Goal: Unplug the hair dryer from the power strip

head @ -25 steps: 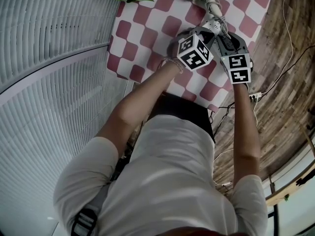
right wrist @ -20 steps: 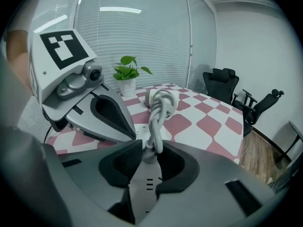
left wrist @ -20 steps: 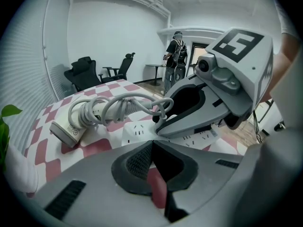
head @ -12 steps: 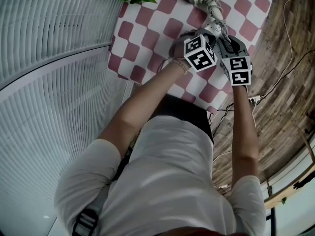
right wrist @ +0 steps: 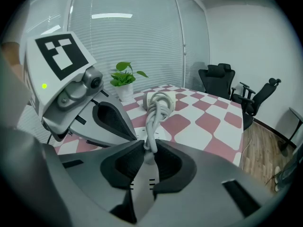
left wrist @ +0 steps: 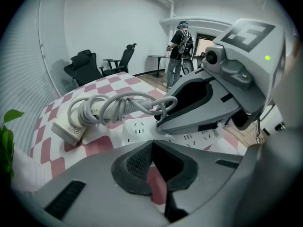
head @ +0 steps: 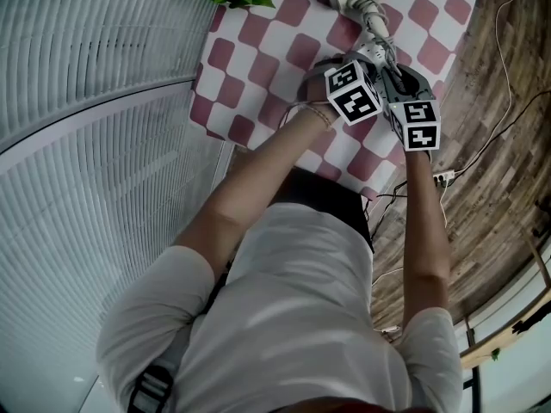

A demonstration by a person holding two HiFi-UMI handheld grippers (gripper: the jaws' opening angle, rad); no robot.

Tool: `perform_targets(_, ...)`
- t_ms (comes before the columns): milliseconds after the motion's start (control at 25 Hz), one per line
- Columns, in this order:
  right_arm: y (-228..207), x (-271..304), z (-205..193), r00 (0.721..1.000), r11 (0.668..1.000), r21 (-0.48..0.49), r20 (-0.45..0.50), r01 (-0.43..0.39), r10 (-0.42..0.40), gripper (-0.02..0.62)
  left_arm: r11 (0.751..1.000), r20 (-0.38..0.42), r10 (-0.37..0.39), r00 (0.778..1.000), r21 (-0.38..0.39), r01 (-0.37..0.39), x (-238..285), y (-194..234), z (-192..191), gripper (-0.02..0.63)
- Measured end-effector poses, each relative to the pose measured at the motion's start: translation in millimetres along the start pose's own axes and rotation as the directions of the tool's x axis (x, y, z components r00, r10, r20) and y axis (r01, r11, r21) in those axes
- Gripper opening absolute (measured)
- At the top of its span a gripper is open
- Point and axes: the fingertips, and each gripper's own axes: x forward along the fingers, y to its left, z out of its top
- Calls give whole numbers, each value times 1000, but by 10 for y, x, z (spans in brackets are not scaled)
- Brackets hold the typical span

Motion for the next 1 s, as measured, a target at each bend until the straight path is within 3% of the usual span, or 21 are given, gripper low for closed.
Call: perform_targets(1000, -23, -39, 38, 999, 998, 64, 52, -6, 3, 77, 985, -90, 85, 992, 160, -69, 93, -26, -48, 28)
